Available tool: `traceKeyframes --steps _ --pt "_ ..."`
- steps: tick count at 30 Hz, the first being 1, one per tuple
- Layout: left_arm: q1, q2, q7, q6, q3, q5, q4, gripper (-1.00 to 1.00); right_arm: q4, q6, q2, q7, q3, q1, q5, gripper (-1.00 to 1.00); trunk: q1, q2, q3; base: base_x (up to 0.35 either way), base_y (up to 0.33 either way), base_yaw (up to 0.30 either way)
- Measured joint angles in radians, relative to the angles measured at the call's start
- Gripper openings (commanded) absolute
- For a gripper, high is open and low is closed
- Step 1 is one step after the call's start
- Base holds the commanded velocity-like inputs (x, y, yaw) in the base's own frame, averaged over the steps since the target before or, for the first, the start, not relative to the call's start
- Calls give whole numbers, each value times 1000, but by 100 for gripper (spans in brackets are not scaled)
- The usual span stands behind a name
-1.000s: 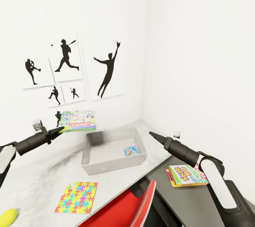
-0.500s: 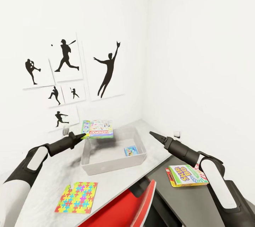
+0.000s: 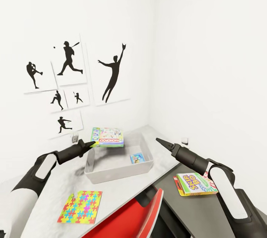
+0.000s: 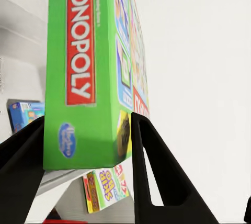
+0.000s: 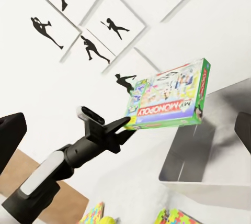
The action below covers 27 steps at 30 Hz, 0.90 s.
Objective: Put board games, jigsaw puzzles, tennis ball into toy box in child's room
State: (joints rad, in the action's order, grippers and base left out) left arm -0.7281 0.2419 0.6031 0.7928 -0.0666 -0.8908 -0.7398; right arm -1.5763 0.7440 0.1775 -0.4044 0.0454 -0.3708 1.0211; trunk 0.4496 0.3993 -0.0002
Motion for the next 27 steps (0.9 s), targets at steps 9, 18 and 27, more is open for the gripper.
traceKeyframes --steps 9,18,27 --pt "0 -28 -66 -6 47 2 1 -100 0 0 0 2 0 0 -1 100 0 0 0 0 0 0" --pt "0 -32 -152 -10 39 -9 21 -100 0 0 0 2 0 0 -1 100 0 0 0 0 0 0" --pt "0 -33 -151 -11 39 -12 56 -100 -1 0 0 4 -1 0 -1 100 0 0 -5 0 0 0"
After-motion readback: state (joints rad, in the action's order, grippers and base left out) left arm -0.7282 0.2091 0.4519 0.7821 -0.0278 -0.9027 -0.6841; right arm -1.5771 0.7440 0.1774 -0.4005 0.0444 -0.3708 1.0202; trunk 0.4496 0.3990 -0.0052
